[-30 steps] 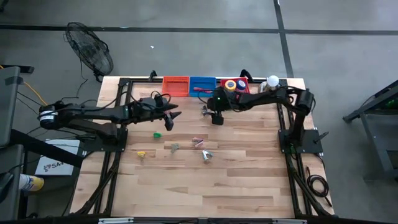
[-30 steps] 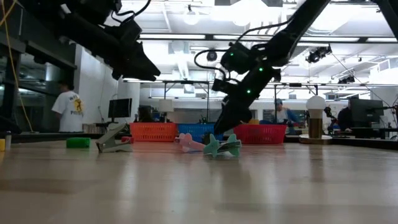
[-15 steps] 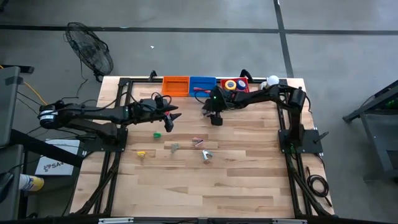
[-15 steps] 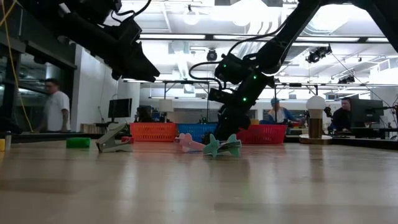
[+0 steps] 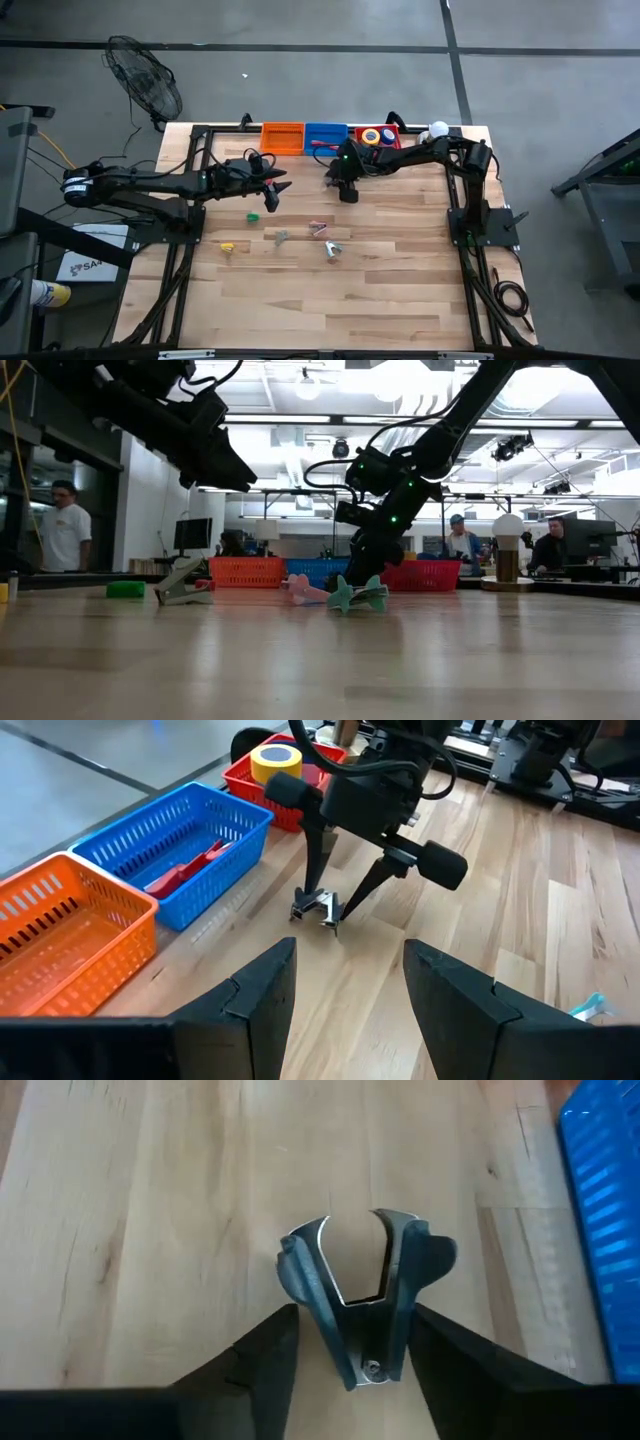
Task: Pick and place Stapler, Stapler remover, tape
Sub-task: Put the gray staple remover into the orange bin
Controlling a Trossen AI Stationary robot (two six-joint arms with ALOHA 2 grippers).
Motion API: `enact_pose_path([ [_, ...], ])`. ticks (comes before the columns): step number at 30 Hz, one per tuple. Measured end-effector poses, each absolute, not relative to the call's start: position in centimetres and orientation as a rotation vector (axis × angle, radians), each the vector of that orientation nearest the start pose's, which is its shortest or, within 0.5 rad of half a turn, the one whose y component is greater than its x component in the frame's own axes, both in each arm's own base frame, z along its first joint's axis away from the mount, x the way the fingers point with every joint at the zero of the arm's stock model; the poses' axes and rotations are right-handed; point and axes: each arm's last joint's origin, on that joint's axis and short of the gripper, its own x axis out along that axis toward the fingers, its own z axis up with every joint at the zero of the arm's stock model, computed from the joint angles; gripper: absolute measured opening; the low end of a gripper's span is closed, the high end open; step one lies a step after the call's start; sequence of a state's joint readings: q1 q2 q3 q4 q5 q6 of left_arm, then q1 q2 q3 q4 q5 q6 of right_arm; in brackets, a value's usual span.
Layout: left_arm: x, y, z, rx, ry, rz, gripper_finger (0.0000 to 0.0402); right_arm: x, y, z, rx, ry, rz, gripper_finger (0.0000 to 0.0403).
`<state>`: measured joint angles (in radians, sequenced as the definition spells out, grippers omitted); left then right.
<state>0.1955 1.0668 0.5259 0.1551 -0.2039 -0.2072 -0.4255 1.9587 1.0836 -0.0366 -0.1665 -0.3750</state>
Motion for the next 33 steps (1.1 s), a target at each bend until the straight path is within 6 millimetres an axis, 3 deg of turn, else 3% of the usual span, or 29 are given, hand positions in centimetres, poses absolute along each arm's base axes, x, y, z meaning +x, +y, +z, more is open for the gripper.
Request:
enact_pose_path([
  [13, 21.7, 4.9, 22.4, -0.181, 0.350, 0.430, 0.0182, 35.3, -15.1, 12.4, -0.063, 0.872, -0.090, 0.0074],
  [21, 21.9, 4.9, 22.2, -0.173, 0.358, 0.428, 0.0182, 36.3, -13.0, 14.2, -0.132, 0.808, -0.087, 0.0073],
  [28, 23.0, 5.0, 20.8, -0.084, 0.430, 0.361, 0.0182, 36.9, -10.3, 17.7, -0.212, 0.684, -0.036, 0.0073],
  [33, 24.0, 5.1, 19.7, -0.015, 0.448, 0.307, 0.0182, 37.4, -8.8, 18.4, -0.264, 0.635, 0.003, 0.0073],
])
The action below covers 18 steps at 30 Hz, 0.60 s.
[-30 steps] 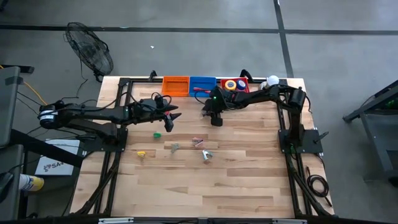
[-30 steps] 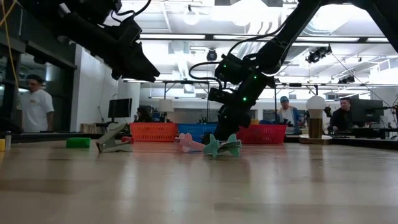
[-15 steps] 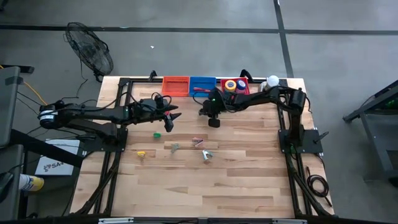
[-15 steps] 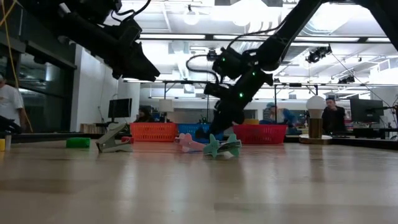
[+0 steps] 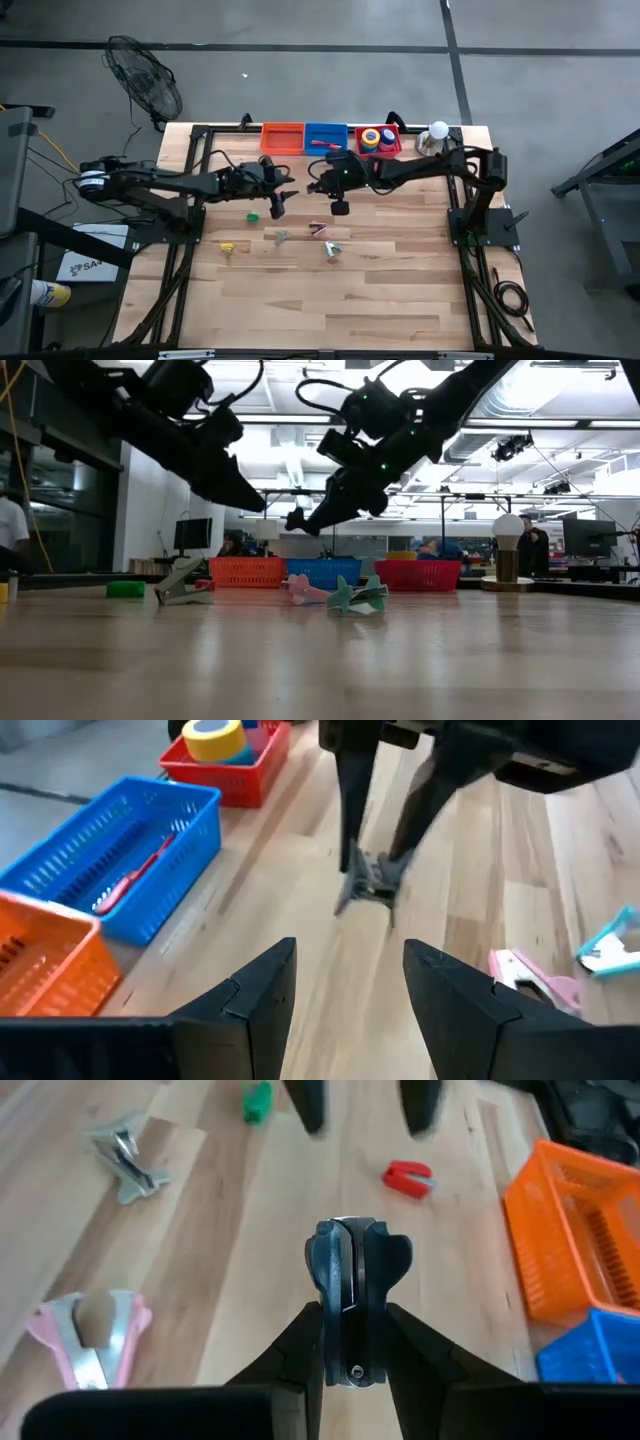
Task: Pick and place Stapler, Stapler remover, tape
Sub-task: Put the gray staple remover into the orange bin
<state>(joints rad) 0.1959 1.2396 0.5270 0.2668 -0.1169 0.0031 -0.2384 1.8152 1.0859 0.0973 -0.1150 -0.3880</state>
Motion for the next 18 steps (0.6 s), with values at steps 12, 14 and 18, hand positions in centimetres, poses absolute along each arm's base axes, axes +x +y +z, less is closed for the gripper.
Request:
enact_pose_path([
  [12, 25.2, 4.5, 19.0, 0.084, 0.424, 0.236, 0.0182, 37.8, -8.4, 18.9, -0.291, 0.591, -0.023, 0.0073],
  [14, 25.2, 4.4, 19.1, 0.093, 0.421, 0.229, 0.0182, 37.8, -8.4, 19.0, -0.292, 0.579, -0.024, 0.0073],
  [18, 25.3, 4.4, 19.3, 0.122, 0.402, 0.272, 0.0182, 37.9, -8.3, 19.0, -0.266, 0.559, 0.013, 0.0073],
])
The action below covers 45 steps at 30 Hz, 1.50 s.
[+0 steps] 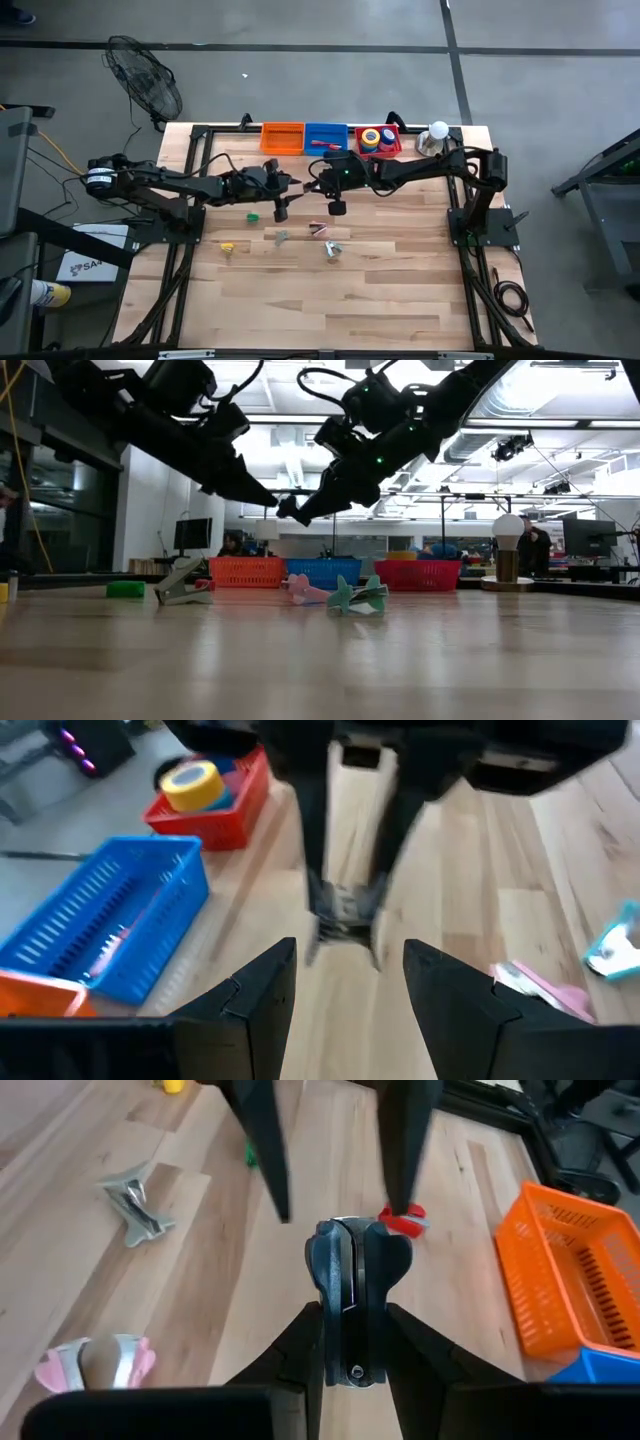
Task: Pick and place Stapler, Stapler remover, tape
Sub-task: Put the gray staple remover into the orange bin
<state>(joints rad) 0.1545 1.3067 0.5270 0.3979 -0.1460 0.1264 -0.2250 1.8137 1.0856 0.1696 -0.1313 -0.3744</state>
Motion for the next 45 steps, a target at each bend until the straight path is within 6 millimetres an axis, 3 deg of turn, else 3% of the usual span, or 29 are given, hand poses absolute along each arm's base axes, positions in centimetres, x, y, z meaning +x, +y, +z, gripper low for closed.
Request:
enact_pose_path([
  [25, 25.5, 4.3, 19.6, 0.148, 0.361, 0.225, 0.0181, 38.6, -6.8, 19.7, -0.285, 0.468, 0.063, 0.0073],
  [29, 25.5, 4.3, 19.7, 0.149, 0.353, 0.226, 0.0160, 38.6, -6.9, 19.7, -0.285, 0.468, 0.062, 0.0073],
  [36, 25.5, 4.3, 19.7, 0.150, 0.356, 0.228, 0.0089, 38.6, -6.9, 19.7, -0.285, 0.471, 0.057, 0.0076],
  [45, 25.5, 4.3, 19.7, 0.170, 0.362, 0.233, 0.0086, 38.6, -7.0, 19.7, -0.294, 0.487, -0.003, 0.0095],
])
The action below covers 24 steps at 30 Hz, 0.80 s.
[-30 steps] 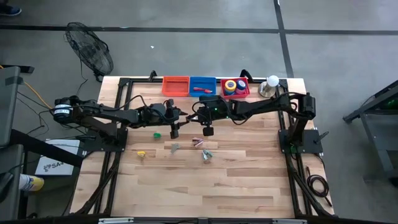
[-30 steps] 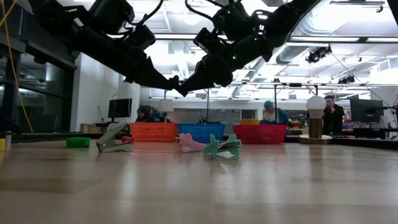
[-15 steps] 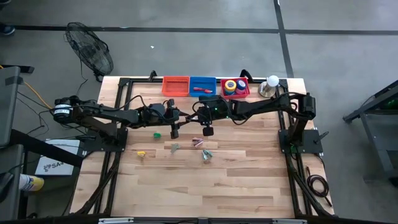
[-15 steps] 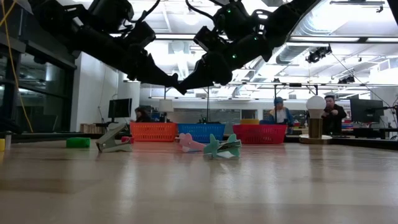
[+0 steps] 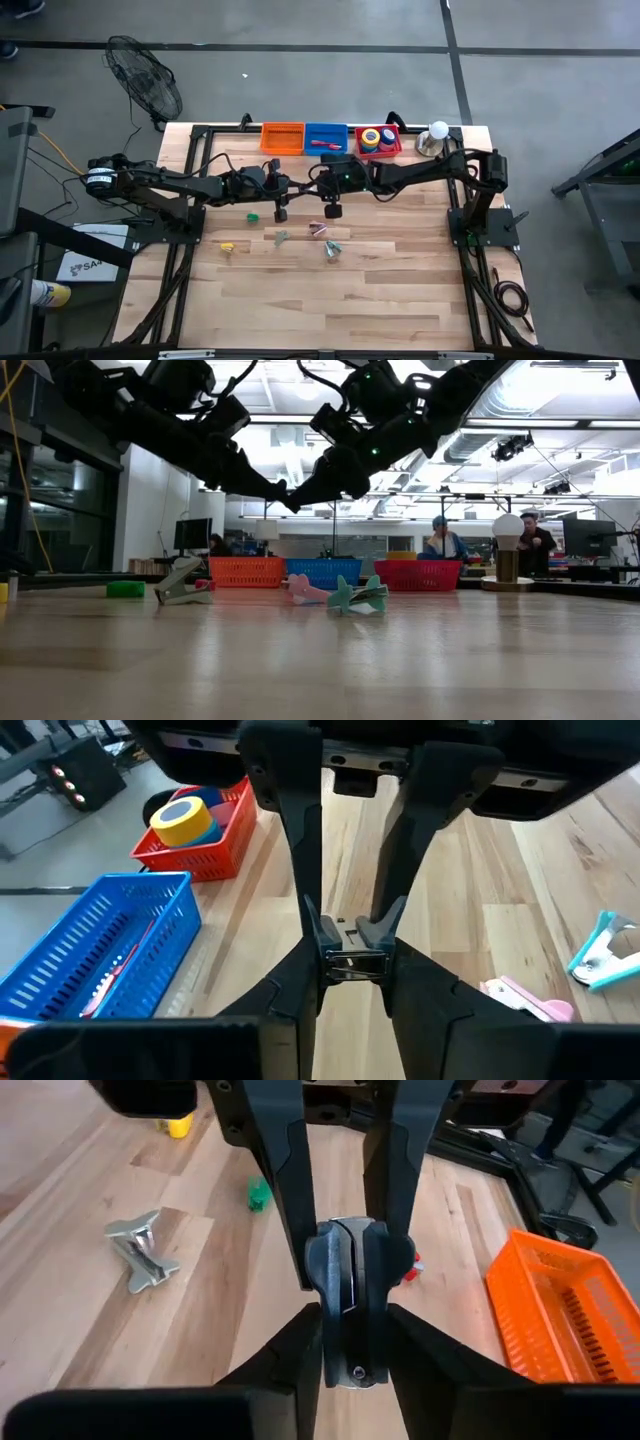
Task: Pick and place Stapler, Stapler remover, tape
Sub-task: Put the gray staple remover into the orange bin
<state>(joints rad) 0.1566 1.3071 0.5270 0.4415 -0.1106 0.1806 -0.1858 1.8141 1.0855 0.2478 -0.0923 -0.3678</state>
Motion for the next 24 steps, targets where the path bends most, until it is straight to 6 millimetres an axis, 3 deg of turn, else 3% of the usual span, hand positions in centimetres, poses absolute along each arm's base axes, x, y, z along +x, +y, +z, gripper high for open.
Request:
enact_pose_path([
  [9, 25.2, 4.7, 19.2, 0.169, 0.430, 0.352, 0.0086, 38.3, -7.9, 19.3, -0.283, 0.541, -0.132, 0.0156],
  [15, 25.0, 5.3, 19.3, 0.169, 0.423, 0.548, 0.0086, 37.3, -10.0, 18.6, -0.270, 0.656, -0.300, 0.0188],
  [24, 23.8, 8.9, 19.1, -0.044, 0.378, 0.827, 0.0086, 36.0, -13.0, 18.1, -0.172, 0.652, -0.317, 0.0195],
])
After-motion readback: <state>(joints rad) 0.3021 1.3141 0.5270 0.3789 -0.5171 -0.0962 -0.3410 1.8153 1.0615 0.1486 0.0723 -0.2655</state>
